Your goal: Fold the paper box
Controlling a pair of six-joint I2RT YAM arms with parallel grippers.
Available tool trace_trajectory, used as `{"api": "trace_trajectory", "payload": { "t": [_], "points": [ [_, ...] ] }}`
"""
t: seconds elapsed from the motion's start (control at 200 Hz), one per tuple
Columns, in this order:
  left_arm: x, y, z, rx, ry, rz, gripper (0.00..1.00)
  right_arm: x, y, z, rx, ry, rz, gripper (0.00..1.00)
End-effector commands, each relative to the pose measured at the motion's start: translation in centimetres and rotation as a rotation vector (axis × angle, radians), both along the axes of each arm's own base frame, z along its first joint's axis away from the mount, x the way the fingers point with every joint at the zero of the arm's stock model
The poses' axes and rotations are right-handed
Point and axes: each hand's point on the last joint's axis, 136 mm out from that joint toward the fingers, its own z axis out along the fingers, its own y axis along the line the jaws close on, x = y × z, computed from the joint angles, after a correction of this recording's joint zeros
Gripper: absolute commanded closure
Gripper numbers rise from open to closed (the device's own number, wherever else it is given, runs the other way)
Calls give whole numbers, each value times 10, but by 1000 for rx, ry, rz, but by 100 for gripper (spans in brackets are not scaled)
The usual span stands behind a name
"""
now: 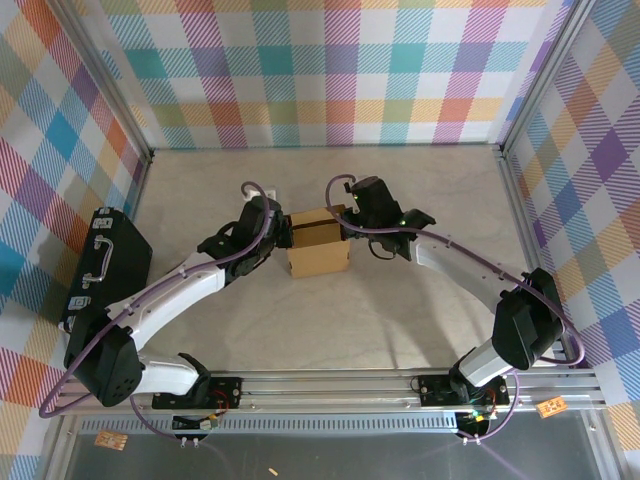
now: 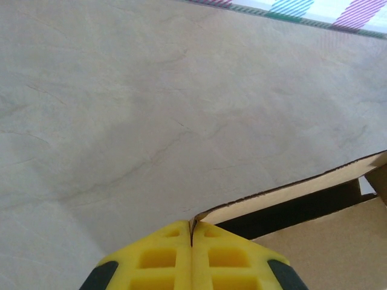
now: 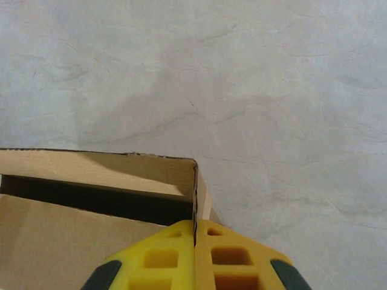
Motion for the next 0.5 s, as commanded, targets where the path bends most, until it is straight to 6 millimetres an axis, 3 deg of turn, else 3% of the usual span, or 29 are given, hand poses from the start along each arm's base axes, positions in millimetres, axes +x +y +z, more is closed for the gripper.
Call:
{"api": "trace_trajectory", "payload": {
  "t": [0.0, 0.3, 0.495],
  "points": [
    [-26, -37, -23, -77, 134, -106, 100, -39, 17, -37, -18, 154, 104, 100],
    [-31, -36, -48, -49, 181, -62, 100, -43, 17, -42, -17, 162, 107, 100],
    [-28, -42, -44, -58, 173, -46, 100, -45, 18, -47, -22, 171, 112, 100]
  ]
}}
